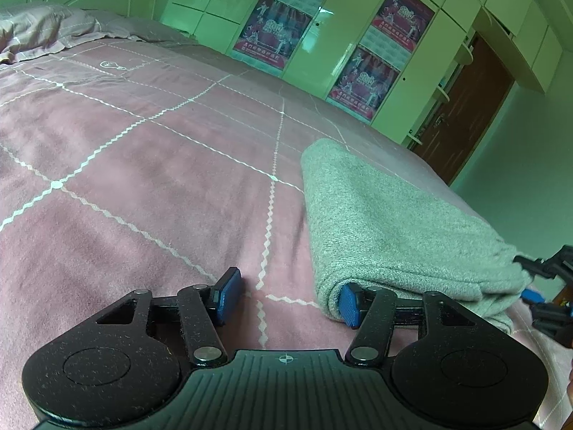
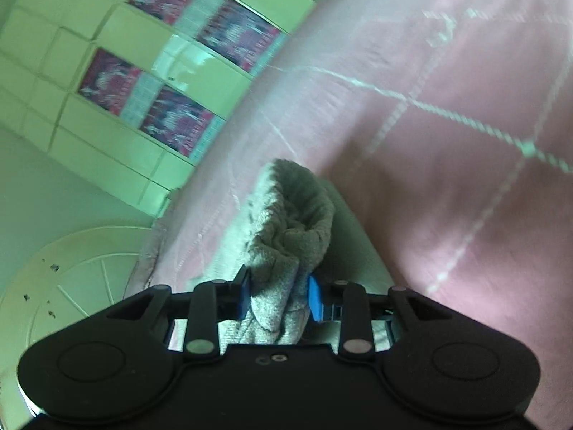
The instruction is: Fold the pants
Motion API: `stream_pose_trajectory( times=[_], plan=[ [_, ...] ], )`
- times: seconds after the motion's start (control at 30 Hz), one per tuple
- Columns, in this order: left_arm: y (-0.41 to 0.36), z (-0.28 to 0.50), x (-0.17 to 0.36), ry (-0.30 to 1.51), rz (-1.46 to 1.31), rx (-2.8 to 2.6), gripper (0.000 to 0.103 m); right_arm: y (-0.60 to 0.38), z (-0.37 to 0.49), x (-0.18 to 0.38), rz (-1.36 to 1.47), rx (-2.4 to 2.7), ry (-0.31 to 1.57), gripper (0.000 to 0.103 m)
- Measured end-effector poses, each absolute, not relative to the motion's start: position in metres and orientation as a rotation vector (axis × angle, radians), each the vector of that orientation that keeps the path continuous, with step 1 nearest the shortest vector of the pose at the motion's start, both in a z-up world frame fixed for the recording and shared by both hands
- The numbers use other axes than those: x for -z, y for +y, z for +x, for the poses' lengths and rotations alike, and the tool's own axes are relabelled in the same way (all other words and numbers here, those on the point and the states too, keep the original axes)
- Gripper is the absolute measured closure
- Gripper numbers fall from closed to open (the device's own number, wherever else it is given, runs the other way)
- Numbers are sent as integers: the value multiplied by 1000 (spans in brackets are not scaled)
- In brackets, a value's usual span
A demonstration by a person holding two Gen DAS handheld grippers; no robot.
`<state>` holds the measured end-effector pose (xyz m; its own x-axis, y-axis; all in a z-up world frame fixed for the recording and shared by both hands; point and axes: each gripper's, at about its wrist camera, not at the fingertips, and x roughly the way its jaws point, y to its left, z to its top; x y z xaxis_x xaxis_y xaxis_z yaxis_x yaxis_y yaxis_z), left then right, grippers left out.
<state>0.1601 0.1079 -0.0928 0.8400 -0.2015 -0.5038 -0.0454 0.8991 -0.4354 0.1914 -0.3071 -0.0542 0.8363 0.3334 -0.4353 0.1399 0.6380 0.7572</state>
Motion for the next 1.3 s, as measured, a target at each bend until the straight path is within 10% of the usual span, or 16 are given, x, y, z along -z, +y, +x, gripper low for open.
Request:
stream_pose_trajectory(
  times=[0.4, 0.67, 1.03, 1.17, 1.3],
  plan=[
    [116, 149, 77, 615, -342, 150, 43, -340, 168, 56, 848, -27, 584, 55],
    [144, 191, 22, 510, -336, 104, 43, -311, 207, 5, 504, -173, 523, 84],
    [64, 340, 45, 724, -180, 163, 42, -221, 317, 24, 111, -197, 767, 97],
    [85, 347, 67, 779, -305, 149, 17, -237, 311, 30, 175, -248, 752, 100],
    [121, 310, 49, 703, -317, 146, 17, -262, 266, 3, 216, -276, 587, 75]
  ],
)
